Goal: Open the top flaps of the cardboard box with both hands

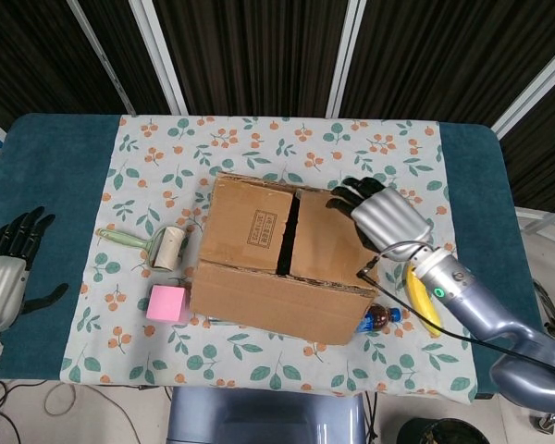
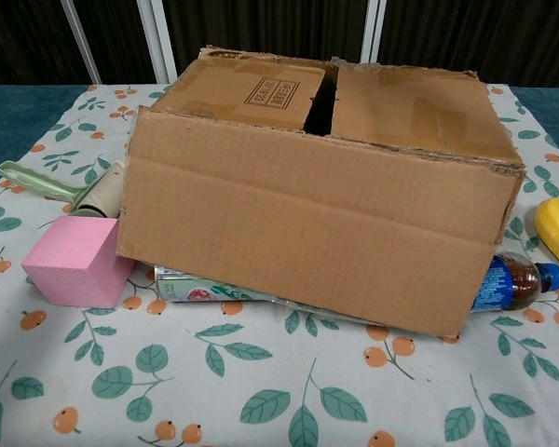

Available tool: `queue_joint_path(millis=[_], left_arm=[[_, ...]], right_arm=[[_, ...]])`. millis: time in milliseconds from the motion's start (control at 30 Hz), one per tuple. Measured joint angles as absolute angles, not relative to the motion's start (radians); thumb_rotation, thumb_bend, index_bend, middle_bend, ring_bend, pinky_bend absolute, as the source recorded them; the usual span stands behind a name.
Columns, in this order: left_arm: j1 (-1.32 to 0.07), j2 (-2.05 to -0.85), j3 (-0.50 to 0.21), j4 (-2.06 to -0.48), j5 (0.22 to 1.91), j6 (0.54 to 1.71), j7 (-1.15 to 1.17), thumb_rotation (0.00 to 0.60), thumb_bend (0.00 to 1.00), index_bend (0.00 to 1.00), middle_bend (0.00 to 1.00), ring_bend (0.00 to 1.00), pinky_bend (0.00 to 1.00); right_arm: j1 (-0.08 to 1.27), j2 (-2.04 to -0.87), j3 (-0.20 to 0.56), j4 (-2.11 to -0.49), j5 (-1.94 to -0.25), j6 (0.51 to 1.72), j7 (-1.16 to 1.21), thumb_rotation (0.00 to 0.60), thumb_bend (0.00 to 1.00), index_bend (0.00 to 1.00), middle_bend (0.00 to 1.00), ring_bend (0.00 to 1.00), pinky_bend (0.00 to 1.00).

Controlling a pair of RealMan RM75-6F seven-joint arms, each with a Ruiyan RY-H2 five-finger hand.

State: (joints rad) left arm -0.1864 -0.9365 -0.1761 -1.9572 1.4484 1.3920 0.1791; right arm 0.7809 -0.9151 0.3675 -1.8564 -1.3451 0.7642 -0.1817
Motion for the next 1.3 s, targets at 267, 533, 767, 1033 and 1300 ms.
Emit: queue_joint_path(millis=[267,533,767,1033,1300], left_arm=[[-0.197,-0.926,-0.173,-1.956,1.428,1.382,0.147,0.600,0.16,0.00,0.00,0.01,0.11],[-0.211,-0.922,-0.164,-1.950,1.407,1.359,0.124,0.600,0.16,0.00,0.00,0.01,0.11],[-0.216,-0.919,-0.157,-1.955,1.408,1.361,0.116,0.600,0.16,0.00,0.00,0.01,0.11],[-0.222,-0.917,-0.149,-1.960,1.409,1.357,0.110,0.600,0.16,0.00,0.00,0.01,0.11],[-0.228,-0.913,-0.141,-1.965,1.405,1.349,0.095,0.600,0.16,0.00,0.00,0.01,0.11]], right_arm=[[0.931,-1.063,0.341,-1.773,-1.264,0.667,-0.320,0.600,1.00,0.30,0.24,0.17,0.23],[1.048,-1.158,0.270,-1.667,-1.178,0.615,-0.497,0.600,1.00,0.33,0.25,0.17,0.23],[1.105,-1.166,0.221,-1.628,-1.181,0.593,-0.564,0.600,1.00,0.33,0.25,0.17,0.23],[1.174,-1.146,0.190,-1.612,-1.210,0.544,-0.619,0.600,1.00,0.34,0.25,0.17,0.23],[1.236,-1.128,0.138,-1.614,-1.233,0.480,-0.663,0.600,1.00,0.36,0.27,0.17,0.23]])
